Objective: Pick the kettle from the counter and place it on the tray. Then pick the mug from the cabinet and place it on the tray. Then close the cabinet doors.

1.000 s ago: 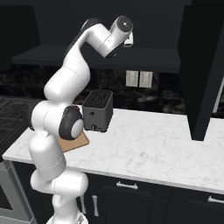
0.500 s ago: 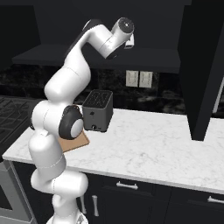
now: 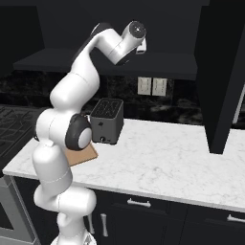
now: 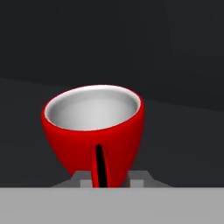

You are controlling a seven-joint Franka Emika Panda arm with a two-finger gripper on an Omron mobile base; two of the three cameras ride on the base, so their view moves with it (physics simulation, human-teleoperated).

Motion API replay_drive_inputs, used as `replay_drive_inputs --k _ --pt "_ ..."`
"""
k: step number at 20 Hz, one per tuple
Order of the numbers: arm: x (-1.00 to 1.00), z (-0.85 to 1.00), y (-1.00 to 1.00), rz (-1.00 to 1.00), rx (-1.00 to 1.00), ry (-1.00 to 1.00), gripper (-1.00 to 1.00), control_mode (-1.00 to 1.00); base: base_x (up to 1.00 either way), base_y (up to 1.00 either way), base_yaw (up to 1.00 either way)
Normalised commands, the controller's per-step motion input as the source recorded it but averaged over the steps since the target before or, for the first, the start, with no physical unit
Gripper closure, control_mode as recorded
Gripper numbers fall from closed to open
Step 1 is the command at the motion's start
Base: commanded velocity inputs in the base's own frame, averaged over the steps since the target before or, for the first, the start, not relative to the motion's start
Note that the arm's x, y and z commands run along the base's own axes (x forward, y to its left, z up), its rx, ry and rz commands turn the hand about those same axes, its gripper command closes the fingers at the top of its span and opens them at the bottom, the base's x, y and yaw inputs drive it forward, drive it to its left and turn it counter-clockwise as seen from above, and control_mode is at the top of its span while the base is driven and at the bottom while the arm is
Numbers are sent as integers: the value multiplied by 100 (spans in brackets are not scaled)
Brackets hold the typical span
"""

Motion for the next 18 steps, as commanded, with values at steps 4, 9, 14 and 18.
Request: replay_drive_inputs --k 4,9,14,18 --pt "14 0 0 0 0 0 100 -100 0 0 0" --pt "-37 14 0 3 3 -7 100 -100 0 0 0" --pt "-88 7 2 0 1 -10 100 -100 0 0 0" --pt "-100 0 10 0 0 -4 100 -100 0 0 0"
